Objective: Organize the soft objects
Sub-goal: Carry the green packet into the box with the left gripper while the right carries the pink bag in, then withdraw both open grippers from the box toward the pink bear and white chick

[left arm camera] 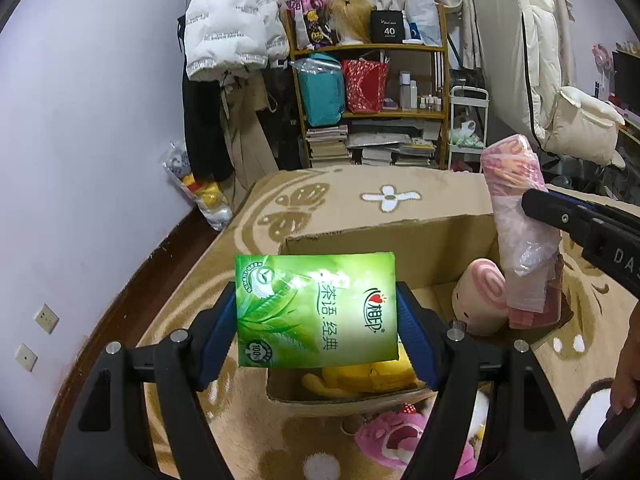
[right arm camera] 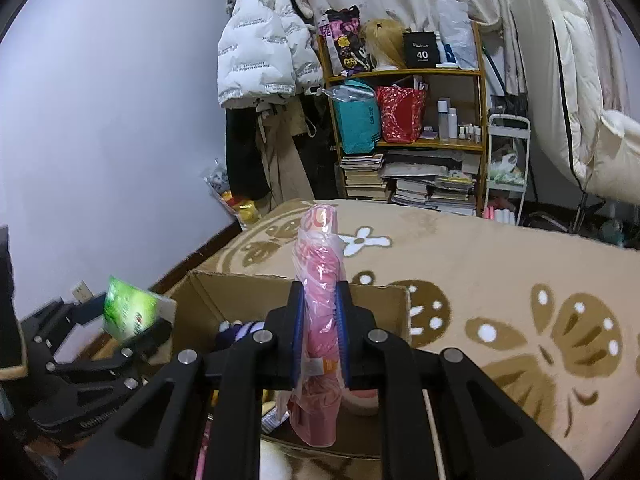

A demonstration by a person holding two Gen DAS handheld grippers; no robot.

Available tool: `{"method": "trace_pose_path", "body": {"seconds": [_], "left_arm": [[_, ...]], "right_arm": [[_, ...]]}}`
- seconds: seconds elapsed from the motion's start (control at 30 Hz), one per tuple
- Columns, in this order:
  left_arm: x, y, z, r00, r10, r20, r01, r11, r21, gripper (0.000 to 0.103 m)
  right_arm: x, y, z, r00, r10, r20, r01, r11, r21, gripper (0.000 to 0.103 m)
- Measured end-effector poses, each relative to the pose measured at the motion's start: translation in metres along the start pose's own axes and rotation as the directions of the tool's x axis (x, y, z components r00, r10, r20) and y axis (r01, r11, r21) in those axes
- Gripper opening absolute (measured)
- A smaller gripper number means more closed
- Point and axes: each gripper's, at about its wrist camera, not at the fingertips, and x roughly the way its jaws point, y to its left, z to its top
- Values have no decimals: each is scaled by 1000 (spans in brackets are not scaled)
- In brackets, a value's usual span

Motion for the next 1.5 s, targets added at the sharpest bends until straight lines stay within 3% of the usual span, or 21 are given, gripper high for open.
{"method": "trace_pose_path", "body": {"seconds": [0.23,0.37,0.43,0.67,0.77,0.87,0.93,1.2,1.5], "left_arm": [[7,1,-4,999,-17,-32,17,1000,-16,74],[9,0,-7,999,-15,-52,14,1000,-23,75],[9,0,-10,998,-15,-65,13,1000,-25,84],[3,-1,-9,999,1,-45,-2,1000,-8,85],[3,0,-11,998,6,-59,-6,1000,-8,97],[1,3,-13,998,17,-63,-18,1000,-16,98],[-2,4,-13,998,25,-61,-26,999,-20,98],[-24,12,-17,997,58,-57,-60,998,-37,101],[-48,22,-30,995,59,-86,-66,994,-83,101]], "right_arm": [[6,10,-8,1000,24,-20,-24,1000,-1,16],[5,13,-12,1000,-26,-9,26,999,-38,17],[6,12,-11,1000,-22,-15,21,999,-35,17],[9,-6,-12,999,15,-44,-12,998,63,20],[6,-13,-11,999,25,-41,-21,995,99,21],[4,-16,-11,998,23,-51,-17,994,112,35],[0,-17,-11,999,24,-47,-17,992,126,53],[-18,-20,-14,998,21,-61,-10,986,166,95],[-38,-14,-24,995,26,-94,-11,988,154,102]]}}
